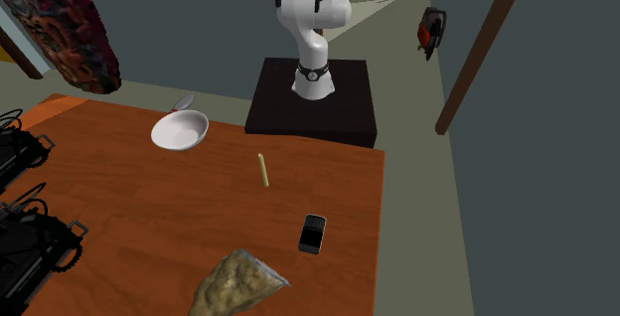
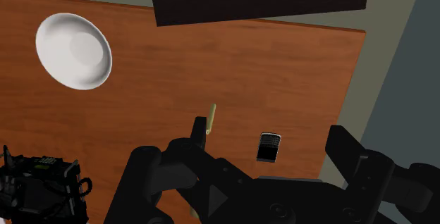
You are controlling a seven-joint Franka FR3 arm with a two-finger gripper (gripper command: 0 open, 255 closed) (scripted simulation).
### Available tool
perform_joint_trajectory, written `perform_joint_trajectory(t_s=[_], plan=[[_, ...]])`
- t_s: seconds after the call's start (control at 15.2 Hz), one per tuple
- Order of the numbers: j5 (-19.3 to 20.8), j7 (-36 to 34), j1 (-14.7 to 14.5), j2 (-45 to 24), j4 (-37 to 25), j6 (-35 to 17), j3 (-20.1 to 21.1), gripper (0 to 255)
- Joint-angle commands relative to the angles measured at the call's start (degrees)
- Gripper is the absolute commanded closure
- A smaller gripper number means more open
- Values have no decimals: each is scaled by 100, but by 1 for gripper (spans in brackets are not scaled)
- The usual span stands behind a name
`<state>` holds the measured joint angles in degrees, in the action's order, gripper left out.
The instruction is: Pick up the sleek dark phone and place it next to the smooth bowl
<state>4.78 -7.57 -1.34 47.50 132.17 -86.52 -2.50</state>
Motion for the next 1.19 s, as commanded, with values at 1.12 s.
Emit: perform_joint_trajectory(t_s=[1.12], plan=[[-222,207,-215,-2706,554,-3142,-282,0]])
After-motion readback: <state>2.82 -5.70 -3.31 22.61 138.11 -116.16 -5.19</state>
